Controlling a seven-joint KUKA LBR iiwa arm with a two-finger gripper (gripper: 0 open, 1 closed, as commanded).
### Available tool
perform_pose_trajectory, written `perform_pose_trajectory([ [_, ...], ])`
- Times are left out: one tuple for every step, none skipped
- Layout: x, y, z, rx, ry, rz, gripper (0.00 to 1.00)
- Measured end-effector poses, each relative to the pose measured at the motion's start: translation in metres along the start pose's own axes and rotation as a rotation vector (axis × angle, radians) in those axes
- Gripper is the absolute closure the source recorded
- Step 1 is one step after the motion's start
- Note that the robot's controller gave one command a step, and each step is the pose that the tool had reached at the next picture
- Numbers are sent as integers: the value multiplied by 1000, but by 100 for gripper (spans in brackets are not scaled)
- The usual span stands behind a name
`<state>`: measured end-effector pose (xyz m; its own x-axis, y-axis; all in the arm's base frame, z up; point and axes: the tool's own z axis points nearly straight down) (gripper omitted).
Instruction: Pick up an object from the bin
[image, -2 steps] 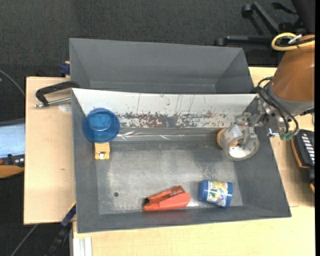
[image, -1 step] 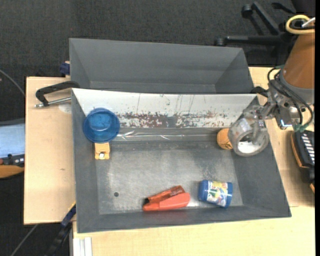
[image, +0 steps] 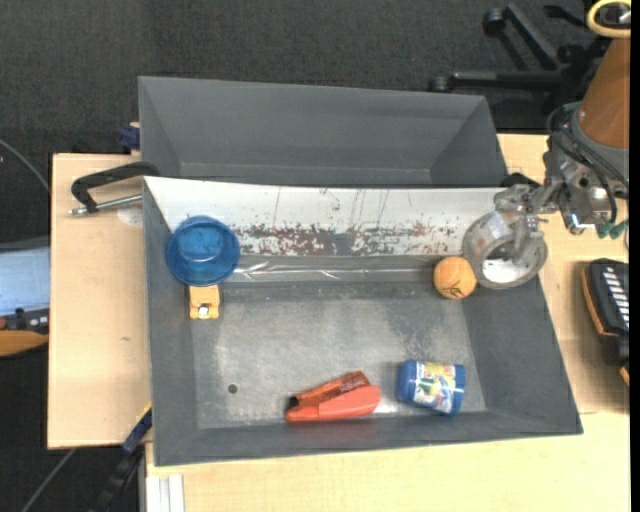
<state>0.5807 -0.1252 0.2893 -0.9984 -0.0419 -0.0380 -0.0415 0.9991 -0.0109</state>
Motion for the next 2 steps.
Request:
perform_pose_trajectory([
  [19, -7, 39, -6, 17, -82, 100],
  [7, 8, 73, -1, 1, 15, 100],
])
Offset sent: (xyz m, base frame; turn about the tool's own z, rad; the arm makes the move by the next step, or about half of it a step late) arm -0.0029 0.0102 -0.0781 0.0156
